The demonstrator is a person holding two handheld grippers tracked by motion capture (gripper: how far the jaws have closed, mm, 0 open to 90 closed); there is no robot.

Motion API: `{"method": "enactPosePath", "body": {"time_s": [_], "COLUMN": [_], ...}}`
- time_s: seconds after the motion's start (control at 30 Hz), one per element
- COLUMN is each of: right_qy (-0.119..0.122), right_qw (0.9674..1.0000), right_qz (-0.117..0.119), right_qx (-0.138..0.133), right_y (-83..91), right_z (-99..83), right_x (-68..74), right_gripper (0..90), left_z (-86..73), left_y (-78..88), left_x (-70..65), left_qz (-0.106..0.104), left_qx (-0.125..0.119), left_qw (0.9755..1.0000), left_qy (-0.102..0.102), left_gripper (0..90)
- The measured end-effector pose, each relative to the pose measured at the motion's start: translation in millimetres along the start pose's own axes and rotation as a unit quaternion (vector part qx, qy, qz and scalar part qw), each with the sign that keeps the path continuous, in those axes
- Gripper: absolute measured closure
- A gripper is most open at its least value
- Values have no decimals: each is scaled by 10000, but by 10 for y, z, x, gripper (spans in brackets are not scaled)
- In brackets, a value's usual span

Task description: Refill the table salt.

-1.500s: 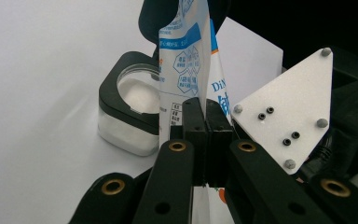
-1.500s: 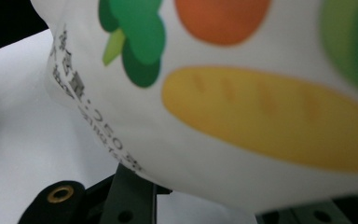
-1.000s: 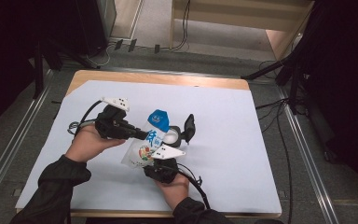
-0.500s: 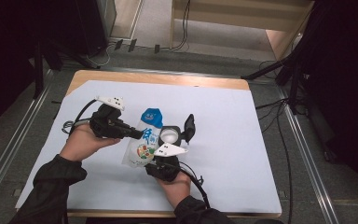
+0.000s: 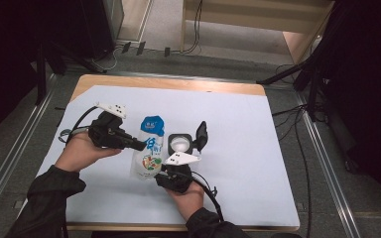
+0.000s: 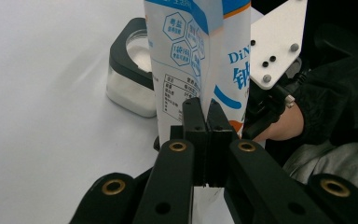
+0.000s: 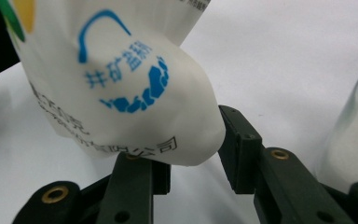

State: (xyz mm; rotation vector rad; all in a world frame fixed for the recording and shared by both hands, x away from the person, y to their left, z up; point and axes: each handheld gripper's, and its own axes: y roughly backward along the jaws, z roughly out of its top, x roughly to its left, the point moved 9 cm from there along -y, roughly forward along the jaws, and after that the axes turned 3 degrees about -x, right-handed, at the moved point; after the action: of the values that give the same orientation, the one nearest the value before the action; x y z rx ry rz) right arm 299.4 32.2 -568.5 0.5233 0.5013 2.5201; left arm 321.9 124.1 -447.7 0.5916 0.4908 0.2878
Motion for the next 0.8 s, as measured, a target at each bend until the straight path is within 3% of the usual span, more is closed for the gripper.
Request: {"method": "enactPosePath", "body": {"time_s": [0.2,0.3,0.4,0.53,0.63,0.8], "right_qy": [106,24,-67,44,113,80], "right_qw": [9999,9999,9996,9994,9992,9987], "right_qz": [18,118,201,242,272,393], "right_qx": [56,86,170,228,276,321], "right_y": [10,9,11,43,122,270], "right_z": [47,73,54,50,69,130], "right_x": [11,20,33,64,79,59], "right_gripper": [667,643,634,628,622,600], "left_z": [63,83,101,114,118,101], "left_y": [77,129,192,299,354,396], "left_x": [-4,-10,-12,24,51,131], "left_qz": [-20,-7,100,307,357,624], "left_qx": [-317,-418,-502,-630,-713,-711], "left_qw": [9995,9991,9986,9975,9967,9954], "left_qy": [85,96,113,111,144,124], "left_gripper": [900,900,900,900,900,900]}}
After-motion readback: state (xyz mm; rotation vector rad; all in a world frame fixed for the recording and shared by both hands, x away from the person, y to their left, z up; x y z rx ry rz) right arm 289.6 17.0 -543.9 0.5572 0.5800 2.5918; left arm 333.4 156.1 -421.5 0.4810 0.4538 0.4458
